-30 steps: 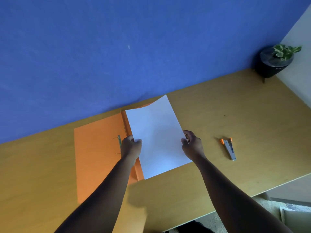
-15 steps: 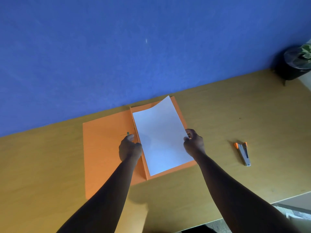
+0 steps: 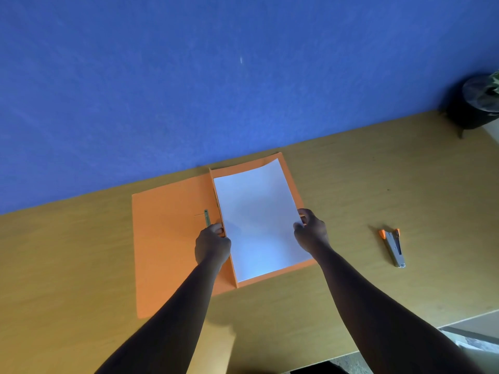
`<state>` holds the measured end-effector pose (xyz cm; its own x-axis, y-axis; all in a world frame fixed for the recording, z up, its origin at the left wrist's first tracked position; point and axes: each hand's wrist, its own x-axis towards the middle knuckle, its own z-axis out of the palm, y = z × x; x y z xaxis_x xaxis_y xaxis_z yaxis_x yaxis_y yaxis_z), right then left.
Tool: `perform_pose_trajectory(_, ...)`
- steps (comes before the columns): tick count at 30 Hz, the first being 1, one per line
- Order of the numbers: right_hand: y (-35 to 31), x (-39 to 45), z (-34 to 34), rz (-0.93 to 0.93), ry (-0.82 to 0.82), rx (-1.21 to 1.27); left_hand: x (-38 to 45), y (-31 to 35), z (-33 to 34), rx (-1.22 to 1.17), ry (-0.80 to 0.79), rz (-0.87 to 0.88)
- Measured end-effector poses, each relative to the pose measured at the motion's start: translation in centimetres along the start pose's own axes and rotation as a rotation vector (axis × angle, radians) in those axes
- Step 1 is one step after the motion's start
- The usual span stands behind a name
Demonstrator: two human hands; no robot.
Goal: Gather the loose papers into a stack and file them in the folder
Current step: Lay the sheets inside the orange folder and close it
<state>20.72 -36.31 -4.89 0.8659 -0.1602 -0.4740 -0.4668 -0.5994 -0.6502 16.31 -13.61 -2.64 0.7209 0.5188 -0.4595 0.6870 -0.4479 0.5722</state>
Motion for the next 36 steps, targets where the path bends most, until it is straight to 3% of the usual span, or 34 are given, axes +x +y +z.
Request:
perform_pose_trajectory(9,0.1,0.0,1.2,-0.034,0.132,-0.234,0.9,-2.7,-0.8,-0.062,0.054,-0.085)
perform_pose_trajectory(16,-0.7,-1.5,3.2,-0.199,0.203,-0.176,2.3,-7.6,-3.7,-0.030,0.260,-0.240)
perform_pose_trajectory(26,-2.7,-4.6,7.0,-0.291,-0.075,-0.102,2.8,-13.0,-8.0,0.030,0.340,-0.452)
perform_pose_trajectory(36,-3.5,-6.8,10.5,-0.266,-0.234,-0.049,2.9,-15.0,-10.0,-0.235,0.346,-0.481)
